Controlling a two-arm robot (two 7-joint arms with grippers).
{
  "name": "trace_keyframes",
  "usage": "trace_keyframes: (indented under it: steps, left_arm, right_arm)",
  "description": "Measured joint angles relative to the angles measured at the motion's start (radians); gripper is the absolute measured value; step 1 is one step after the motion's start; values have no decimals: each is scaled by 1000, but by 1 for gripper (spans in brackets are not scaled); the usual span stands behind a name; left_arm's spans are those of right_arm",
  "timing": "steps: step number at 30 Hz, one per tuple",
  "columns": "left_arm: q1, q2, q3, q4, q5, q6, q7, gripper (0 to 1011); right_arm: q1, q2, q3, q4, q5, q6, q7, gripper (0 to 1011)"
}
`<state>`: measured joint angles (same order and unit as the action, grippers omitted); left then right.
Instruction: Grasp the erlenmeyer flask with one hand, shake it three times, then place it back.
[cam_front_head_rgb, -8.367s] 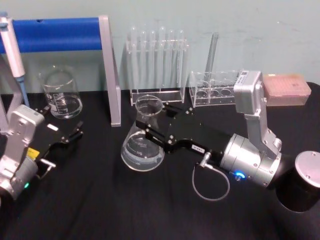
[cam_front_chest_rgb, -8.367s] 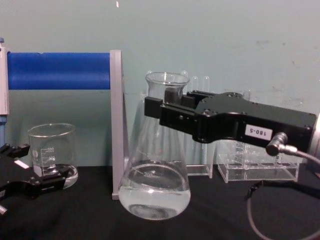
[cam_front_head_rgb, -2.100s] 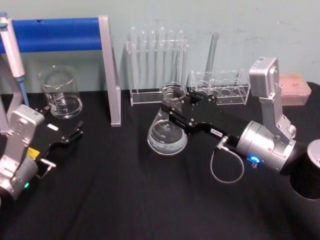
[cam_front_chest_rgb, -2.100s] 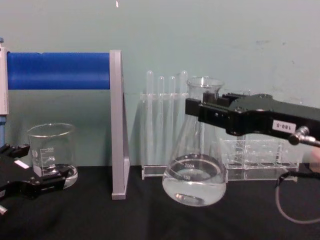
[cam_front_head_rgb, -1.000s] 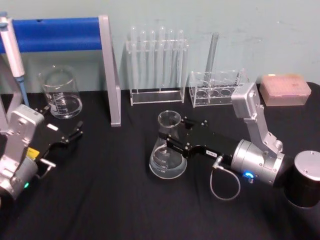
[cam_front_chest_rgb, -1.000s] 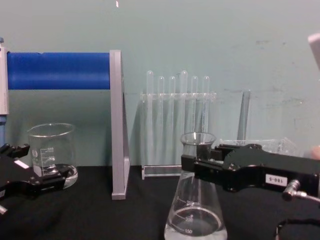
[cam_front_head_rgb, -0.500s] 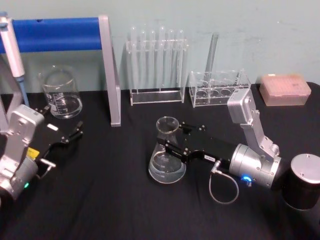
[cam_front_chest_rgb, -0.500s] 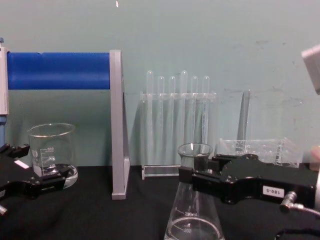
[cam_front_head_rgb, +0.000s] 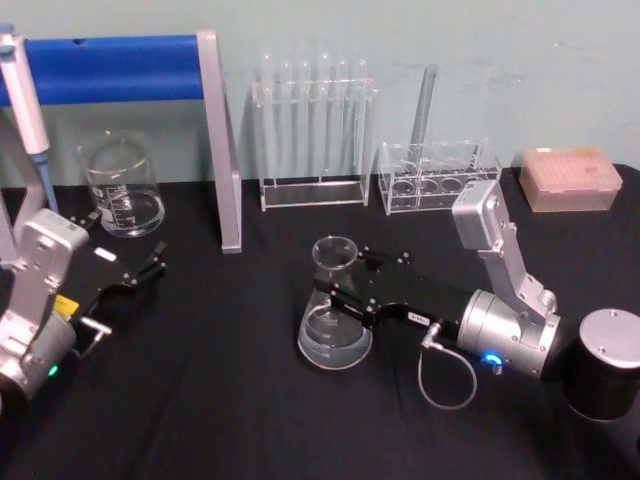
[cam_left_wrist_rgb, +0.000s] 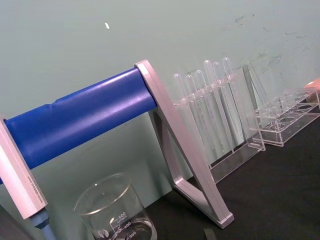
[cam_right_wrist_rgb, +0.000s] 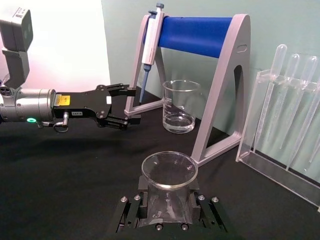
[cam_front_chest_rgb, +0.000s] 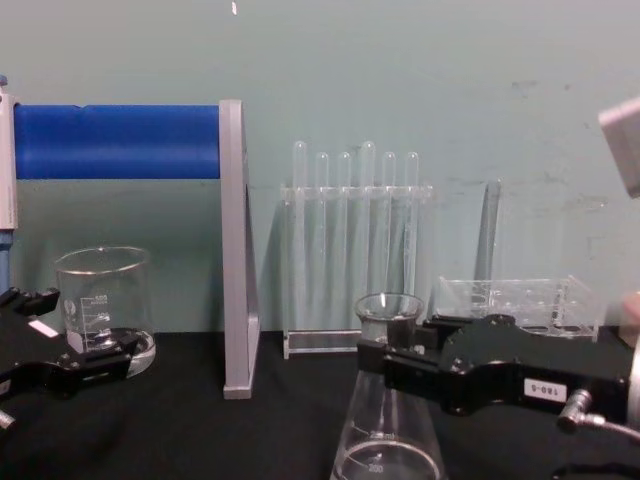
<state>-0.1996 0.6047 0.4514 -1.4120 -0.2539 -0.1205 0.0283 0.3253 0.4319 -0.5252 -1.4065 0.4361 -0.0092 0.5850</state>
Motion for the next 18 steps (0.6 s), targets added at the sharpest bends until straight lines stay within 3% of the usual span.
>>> trace_keyframes:
  steps: [18]
  left_arm:
    - [0, 0, 0, 0, 0, 0, 0, 1001]
  right_arm:
    - [2, -8, -6, 20, -7, 0, 4, 452]
